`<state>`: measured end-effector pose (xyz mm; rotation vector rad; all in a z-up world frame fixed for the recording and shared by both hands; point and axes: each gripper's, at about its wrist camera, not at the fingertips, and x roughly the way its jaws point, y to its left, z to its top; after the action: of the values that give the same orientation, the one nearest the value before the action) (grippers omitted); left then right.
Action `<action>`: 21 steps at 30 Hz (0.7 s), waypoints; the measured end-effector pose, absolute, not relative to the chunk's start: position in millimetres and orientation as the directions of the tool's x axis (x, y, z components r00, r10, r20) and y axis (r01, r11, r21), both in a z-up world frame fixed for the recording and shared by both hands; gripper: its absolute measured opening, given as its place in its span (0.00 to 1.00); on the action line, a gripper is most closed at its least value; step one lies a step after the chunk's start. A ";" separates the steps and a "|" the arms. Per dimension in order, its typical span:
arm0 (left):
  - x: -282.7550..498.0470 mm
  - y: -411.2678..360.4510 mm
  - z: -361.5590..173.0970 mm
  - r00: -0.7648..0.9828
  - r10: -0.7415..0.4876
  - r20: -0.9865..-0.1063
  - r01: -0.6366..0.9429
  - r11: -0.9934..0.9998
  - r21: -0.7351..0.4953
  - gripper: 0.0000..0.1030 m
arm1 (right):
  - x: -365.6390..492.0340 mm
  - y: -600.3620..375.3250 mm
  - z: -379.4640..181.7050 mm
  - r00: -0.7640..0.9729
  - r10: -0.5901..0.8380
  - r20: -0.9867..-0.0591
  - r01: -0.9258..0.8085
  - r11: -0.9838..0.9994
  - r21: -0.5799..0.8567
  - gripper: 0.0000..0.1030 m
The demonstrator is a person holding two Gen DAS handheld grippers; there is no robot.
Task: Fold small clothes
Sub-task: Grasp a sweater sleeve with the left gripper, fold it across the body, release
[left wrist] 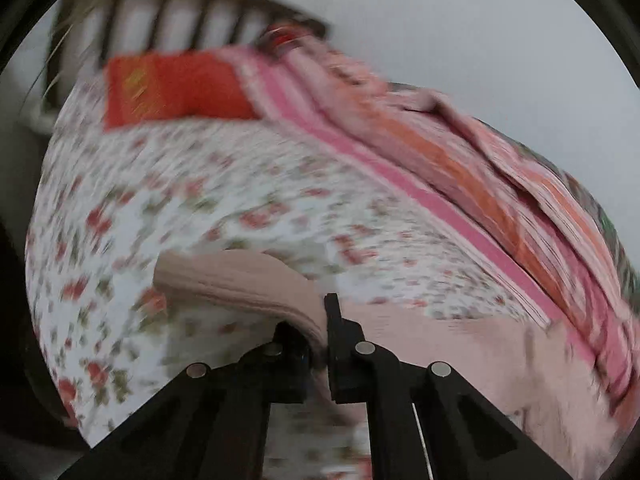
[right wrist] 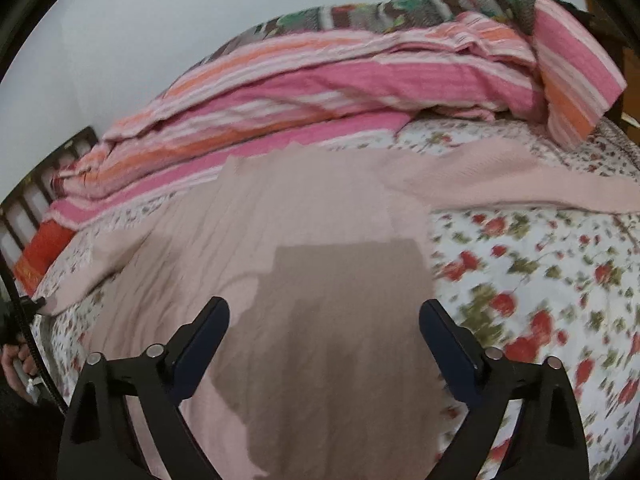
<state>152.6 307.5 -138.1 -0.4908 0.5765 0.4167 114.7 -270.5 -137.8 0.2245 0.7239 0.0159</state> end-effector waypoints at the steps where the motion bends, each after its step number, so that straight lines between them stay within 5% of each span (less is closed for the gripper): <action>1: 159.5 295.3 -128.4 0.775 0.228 -0.589 -0.477 0.823 -0.308 0.06 | 115.6 -275.5 -137.1 0.750 0.091 -0.655 0.067 0.975 0.212 0.91; 13: 256.9 63.6 -38.0 0.858 -0.021 -0.513 -0.045 0.992 -0.117 0.06 | 101.8 -336.6 -136.8 0.754 -0.011 -0.657 0.107 0.988 0.107 0.91; 21: 285.4 -130.9 -77.9 0.778 -0.244 -0.578 0.274 0.961 -0.036 0.07 | 87.2 -375.3 -140.1 0.748 -0.093 -0.658 0.190 0.979 0.078 0.91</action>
<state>285.4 -130.9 -77.9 0.0508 0.6180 -0.2804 87.2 -375.3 -140.1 0.1432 0.7103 -0.1555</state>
